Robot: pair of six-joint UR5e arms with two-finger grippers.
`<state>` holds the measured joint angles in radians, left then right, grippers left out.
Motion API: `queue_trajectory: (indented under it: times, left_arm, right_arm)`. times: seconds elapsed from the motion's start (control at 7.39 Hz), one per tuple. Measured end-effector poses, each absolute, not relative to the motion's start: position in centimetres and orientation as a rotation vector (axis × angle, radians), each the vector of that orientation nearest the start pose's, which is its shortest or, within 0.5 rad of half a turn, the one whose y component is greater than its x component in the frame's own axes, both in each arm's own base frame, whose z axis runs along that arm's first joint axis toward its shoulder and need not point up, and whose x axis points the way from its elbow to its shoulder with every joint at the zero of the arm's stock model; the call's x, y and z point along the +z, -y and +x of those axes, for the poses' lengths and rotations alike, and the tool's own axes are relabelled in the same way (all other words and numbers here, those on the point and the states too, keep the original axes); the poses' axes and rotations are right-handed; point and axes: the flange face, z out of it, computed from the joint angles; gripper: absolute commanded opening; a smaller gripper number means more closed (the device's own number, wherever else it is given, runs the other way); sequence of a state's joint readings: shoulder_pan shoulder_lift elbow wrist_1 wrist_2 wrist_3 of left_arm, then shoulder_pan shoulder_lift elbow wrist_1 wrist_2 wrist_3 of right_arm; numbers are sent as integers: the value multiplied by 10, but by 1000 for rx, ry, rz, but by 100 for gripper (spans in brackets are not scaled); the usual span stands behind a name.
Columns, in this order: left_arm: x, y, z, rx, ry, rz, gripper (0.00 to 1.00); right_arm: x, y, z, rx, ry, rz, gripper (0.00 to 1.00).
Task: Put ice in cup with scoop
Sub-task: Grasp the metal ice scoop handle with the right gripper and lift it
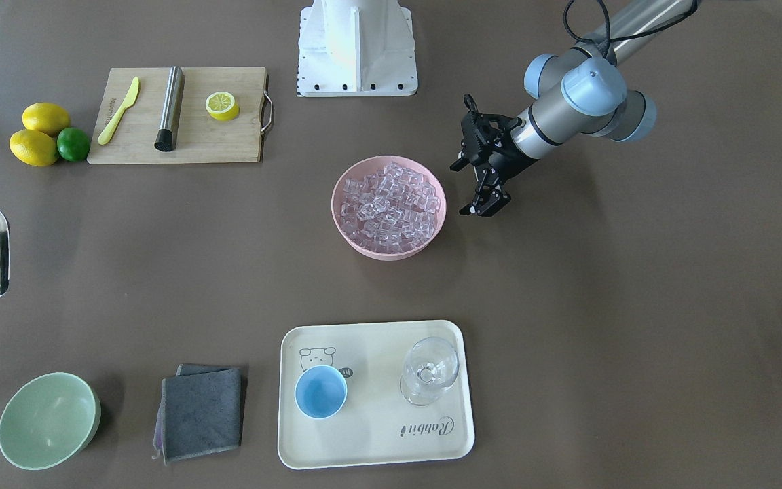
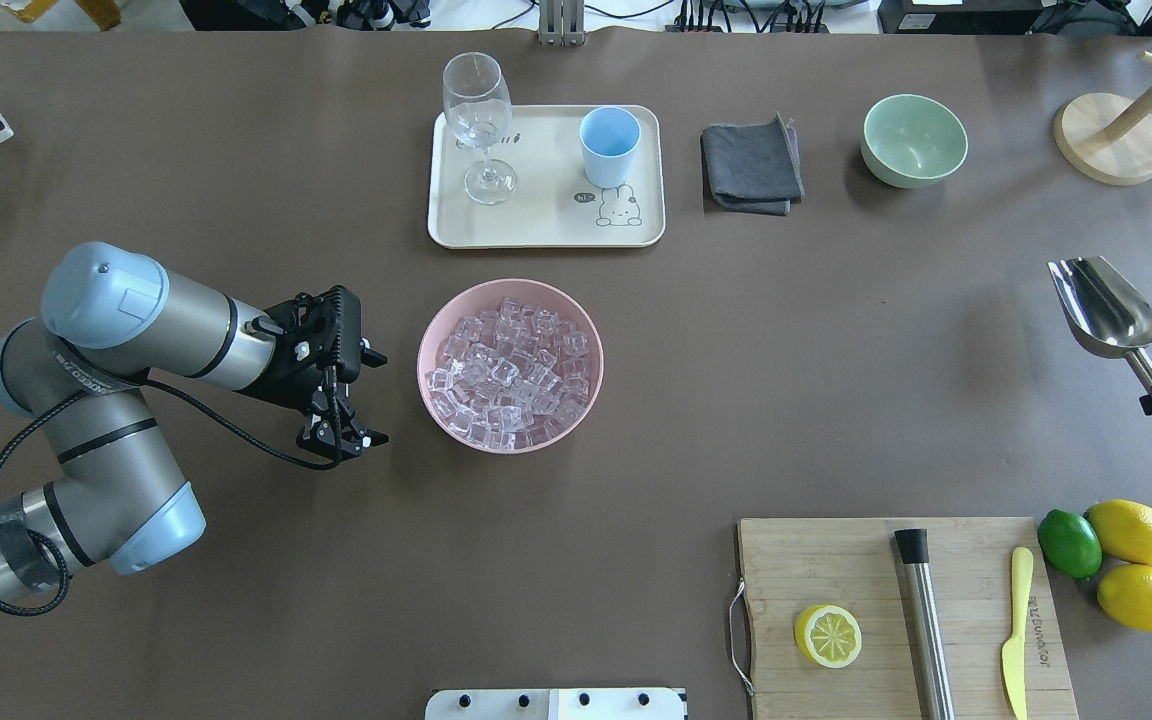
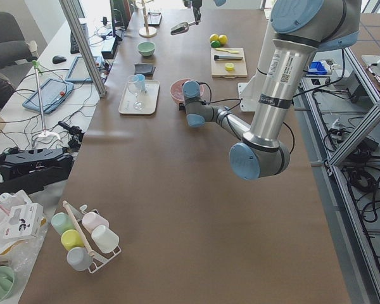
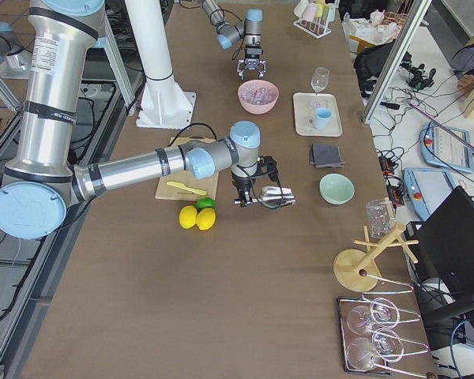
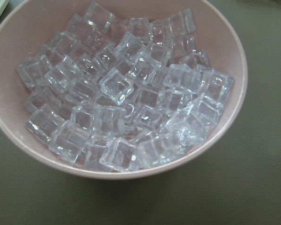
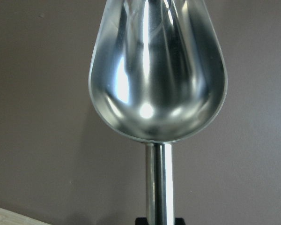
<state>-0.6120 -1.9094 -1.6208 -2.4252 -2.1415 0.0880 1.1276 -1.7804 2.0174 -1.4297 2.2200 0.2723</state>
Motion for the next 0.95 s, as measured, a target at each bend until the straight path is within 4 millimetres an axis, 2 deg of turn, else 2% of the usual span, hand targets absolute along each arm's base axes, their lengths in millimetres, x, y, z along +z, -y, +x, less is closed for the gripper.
queue_trajectory:
  times: [0.41, 0.95]
  left_arm:
    - [344, 414, 464, 1246, -1039, 955, 99]
    - [345, 414, 464, 1246, -1040, 955, 99]
  right_arm:
    - [486, 409, -98, -532, 680, 269, 0]
    - [437, 413, -94, -647, 617, 354, 0]
